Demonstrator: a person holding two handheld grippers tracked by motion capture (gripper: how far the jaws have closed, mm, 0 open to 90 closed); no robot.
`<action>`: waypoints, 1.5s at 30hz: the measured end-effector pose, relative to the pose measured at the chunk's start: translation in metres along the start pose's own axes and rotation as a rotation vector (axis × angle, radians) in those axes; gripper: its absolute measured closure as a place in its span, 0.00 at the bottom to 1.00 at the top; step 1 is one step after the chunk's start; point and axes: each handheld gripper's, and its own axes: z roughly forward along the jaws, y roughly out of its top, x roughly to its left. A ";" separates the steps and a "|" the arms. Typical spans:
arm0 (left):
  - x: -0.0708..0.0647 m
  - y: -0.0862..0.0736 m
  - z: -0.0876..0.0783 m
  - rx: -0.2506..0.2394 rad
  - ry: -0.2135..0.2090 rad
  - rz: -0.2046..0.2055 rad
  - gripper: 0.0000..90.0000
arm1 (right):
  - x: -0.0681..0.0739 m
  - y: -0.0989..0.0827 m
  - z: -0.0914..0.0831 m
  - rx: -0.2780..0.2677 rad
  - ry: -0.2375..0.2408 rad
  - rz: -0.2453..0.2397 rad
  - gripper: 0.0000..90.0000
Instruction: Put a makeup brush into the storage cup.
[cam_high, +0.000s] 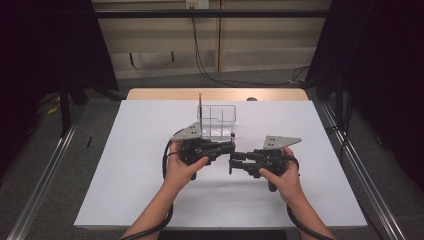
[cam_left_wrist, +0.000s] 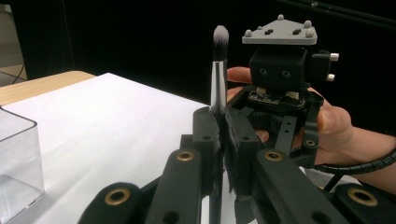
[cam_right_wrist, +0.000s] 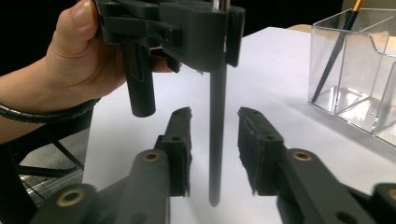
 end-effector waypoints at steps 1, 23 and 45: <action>0.000 0.000 -0.001 -0.002 0.001 0.000 0.93 | 0.000 0.000 0.000 -0.001 0.003 0.000 0.65; 0.003 0.001 -0.009 -0.014 0.027 -0.001 0.93 | -0.003 -0.005 -0.023 0.009 -0.067 -0.028 0.15; 0.005 0.002 -0.014 -0.016 0.055 0.004 0.93 | -0.008 -0.011 -0.053 0.009 -0.122 -0.054 0.08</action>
